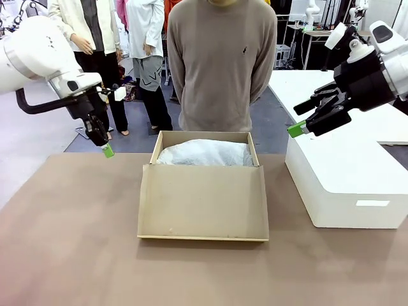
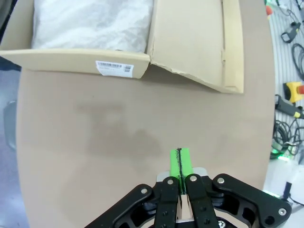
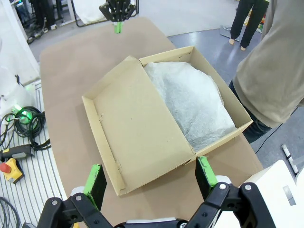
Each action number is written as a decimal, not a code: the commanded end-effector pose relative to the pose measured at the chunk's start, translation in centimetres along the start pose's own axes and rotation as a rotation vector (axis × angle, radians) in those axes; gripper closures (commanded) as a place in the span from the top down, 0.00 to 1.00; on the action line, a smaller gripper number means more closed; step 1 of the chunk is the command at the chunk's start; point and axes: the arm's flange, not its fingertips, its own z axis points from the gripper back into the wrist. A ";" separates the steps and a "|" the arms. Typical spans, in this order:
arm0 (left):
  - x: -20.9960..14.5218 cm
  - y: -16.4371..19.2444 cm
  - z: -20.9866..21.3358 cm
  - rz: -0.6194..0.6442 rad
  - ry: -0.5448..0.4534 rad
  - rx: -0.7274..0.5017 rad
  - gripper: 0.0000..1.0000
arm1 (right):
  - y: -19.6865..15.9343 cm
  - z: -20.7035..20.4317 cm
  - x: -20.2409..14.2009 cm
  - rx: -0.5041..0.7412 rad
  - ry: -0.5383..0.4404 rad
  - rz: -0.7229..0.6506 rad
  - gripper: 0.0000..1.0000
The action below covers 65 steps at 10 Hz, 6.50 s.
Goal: Pack the shoes into the box.
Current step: Close the Shoes Box.
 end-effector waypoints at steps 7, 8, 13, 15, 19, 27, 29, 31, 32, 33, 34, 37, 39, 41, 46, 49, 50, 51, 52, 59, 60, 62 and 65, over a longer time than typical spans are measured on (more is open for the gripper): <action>-0.2 0.1 -0.6 0.013 -0.004 0.003 0.00 | -0.4 -0.2 0.0 0.015 -0.024 0.019 1.00; -0.2 0.7 -0.9 0.012 0.002 -0.005 0.00 | -0.4 -0.2 0.0 0.015 -0.024 0.019 1.00; -1.1 1.9 -5.6 0.024 -0.112 -0.044 0.00 | -0.4 -0.2 0.0 0.015 -0.024 0.019 1.00; -1.5 2.2 -7.5 0.008 -0.109 -0.059 0.00 | -0.4 -0.2 0.0 0.015 -0.024 0.019 1.00; -2.6 3.3 -10.2 -0.008 -0.164 -0.153 0.00 | -0.4 -0.2 0.0 0.015 -0.024 0.019 1.00; -0.8 4.1 -14.0 -0.022 -0.152 -0.265 0.00 | -0.4 -0.2 0.0 0.015 -0.024 0.019 1.00; -0.5 4.3 -14.4 -0.022 -0.155 -0.272 0.00 | -0.4 -0.2 0.0 0.015 -0.024 0.019 1.00; -0.4 4.5 -15.1 -0.020 -0.166 -0.292 0.00 | -0.4 -0.2 0.0 0.015 -0.024 0.019 1.00; -0.4 4.7 -15.4 -0.017 -0.166 -0.298 0.00 | -0.4 -0.2 0.0 0.015 -0.024 0.019 1.00; -0.4 4.7 -15.7 -0.012 -0.170 -0.303 0.00 | -0.4 -0.2 0.0 0.015 -0.024 0.019 1.00; -0.4 4.8 -16.0 -0.013 -0.176 -0.312 0.00 | -0.4 -0.2 0.0 0.015 -0.024 0.019 1.00; -0.1 4.5 -16.7 -0.018 -0.197 -0.344 0.00 | -0.4 -0.2 0.0 0.015 -0.024 0.019 1.00; 0.1 4.4 -17.0 -0.020 -0.215 -0.364 0.00 | -0.4 -0.2 0.0 0.015 -0.024 0.019 1.00; 0.4 4.3 -17.1 -0.025 -0.226 -0.388 0.00 | -0.4 -0.2 0.0 0.015 -0.024 0.019 1.00; 0.9 3.4 -17.5 -0.048 -0.207 -0.471 0.00 | -0.4 -0.2 0.0 0.015 -0.024 0.019 1.00; 0.8 3.1 -17.5 -0.055 -0.200 -0.507 0.00 | -0.4 -0.2 0.0 0.015 -0.024 0.019 1.00; 0.8 3.1 -17.5 -0.052 -0.204 -0.522 0.00 | -0.4 -0.2 0.0 0.015 -0.024 0.019 1.00; 0.7 3.1 -17.4 -0.055 -0.210 -0.532 0.00 | -0.4 -0.2 0.0 0.015 -0.024 0.019 1.00; 0.7 2.9 -16.9 -0.066 -0.229 -0.551 0.00 | -0.4 -0.2 0.0 0.015 -0.024 0.019 1.00; 0.6 2.7 -14.4 -0.127 -0.450 -0.652 0.00 | -0.4 -0.2 0.0 0.015 -0.024 0.019 1.00; 0.6 2.7 -14.1 -0.123 -0.472 -0.649 0.00 | -0.4 -0.2 0.0 0.015 -0.024 0.019 1.00; 0.4 2.7 -13.3 -0.074 -0.551 -0.649 0.00 | -0.4 -0.2 0.0 0.015 -0.024 0.019 1.00; 0.6 2.5 -12.2 -0.019 -0.640 -0.618 0.00 | -0.4 -0.2 0.0 0.015 -0.024 0.019 1.00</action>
